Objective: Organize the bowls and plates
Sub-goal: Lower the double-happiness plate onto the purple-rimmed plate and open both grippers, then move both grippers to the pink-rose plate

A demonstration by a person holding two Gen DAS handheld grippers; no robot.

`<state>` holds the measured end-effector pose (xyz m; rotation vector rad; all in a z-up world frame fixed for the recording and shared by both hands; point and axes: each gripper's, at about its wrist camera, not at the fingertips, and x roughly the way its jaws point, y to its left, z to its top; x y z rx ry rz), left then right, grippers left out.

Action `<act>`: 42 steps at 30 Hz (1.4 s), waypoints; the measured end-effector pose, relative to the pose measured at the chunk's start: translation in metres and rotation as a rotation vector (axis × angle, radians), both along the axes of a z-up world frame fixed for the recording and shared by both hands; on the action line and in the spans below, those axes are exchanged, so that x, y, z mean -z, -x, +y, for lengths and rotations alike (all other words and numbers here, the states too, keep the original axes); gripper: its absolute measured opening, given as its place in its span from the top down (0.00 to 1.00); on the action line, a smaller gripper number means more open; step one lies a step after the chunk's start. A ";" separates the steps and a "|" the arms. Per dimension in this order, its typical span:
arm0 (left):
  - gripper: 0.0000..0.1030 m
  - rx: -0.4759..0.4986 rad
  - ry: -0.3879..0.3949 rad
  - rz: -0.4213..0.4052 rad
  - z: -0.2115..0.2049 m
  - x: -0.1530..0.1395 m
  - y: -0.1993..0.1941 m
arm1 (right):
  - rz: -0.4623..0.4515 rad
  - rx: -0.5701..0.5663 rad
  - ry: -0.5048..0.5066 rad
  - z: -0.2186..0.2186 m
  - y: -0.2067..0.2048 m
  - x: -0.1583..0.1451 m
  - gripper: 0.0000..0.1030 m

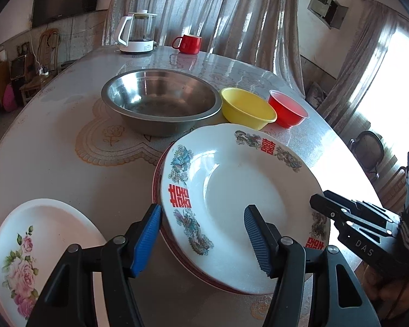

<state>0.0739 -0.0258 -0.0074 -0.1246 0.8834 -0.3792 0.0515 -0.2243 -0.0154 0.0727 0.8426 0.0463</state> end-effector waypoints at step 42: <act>0.39 -0.152 0.029 -0.031 0.050 -0.012 0.039 | -0.129 0.044 0.202 0.031 0.017 -0.019 0.62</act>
